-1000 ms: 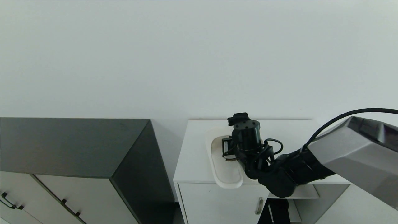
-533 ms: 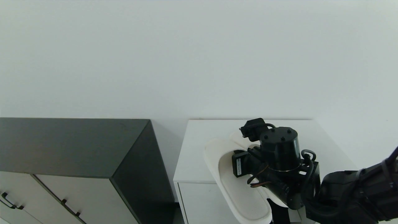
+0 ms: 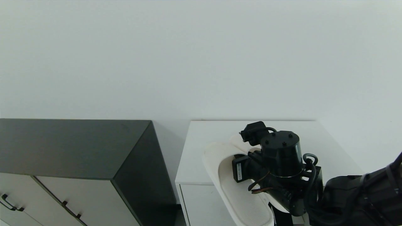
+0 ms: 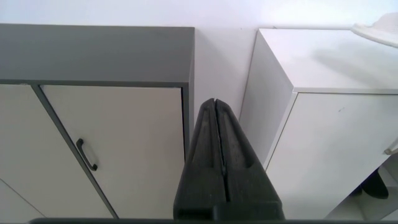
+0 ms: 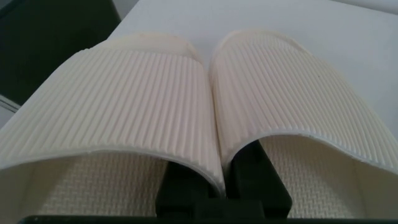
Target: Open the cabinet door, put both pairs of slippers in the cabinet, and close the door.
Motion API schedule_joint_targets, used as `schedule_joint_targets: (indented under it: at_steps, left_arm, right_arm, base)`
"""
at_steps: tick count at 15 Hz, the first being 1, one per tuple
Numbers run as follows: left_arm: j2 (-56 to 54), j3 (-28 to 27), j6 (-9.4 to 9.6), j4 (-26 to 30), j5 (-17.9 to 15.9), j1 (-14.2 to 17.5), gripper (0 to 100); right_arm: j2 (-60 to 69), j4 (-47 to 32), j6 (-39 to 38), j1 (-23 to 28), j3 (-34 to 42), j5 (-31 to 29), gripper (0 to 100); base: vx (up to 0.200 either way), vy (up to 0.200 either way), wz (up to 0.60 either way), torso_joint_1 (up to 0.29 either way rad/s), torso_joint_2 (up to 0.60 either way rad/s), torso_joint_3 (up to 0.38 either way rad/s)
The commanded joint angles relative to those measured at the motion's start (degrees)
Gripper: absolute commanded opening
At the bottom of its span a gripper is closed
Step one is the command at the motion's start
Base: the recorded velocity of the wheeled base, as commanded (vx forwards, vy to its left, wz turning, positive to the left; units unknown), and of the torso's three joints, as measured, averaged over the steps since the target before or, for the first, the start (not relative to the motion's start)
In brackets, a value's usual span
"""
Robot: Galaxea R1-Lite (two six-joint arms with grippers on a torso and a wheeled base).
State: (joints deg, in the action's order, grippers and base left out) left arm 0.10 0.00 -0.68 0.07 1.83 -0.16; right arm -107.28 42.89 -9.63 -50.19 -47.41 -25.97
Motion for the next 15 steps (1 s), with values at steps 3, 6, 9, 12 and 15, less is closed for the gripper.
schedule_joint_targets:
  at_steps: [3,6,9,12,15]
  left_arm:
    - [0.0,0.0,-0.02,0.0,0.0,0.0,0]
    - [0.0,0.0,-0.11,0.0,0.0,0.0,0]
    - [0.0,0.0,-0.11,0.0,0.0,0.0,0]
    - [0.0,0.0,-0.20,0.0,0.0,0.0,0]
    - [0.0,0.0,-0.37,0.0,0.0,0.0,0]
  right_arm:
    - [-0.2,0.0,0.1,-1.0,0.1,-0.1,0]
    - [-0.2,0.0,0.0,-1.0,0.2,-0.1,0]
    - [-0.1,0.1,0.0,-1.0,0.3,-0.3,0]
    - [-0.2,0.1,0.0,-1.0,0.7,-0.2,0]
    - [-0.3,0.1,0.0,-1.0,1.2,-0.3,0]
  base:
    - [-0.200,0.000,0.00,0.012,0.01,0.004]
    - [-0.200,0.000,0.00,-0.014,0.00,0.005]
    - [-0.200,0.000,0.00,0.001,0.00,-0.001]
    - [-0.200,0.000,0.00,-0.002,0.00,0.001]
    - [-0.067,0.000,0.00,-0.001,0.00,-0.001]
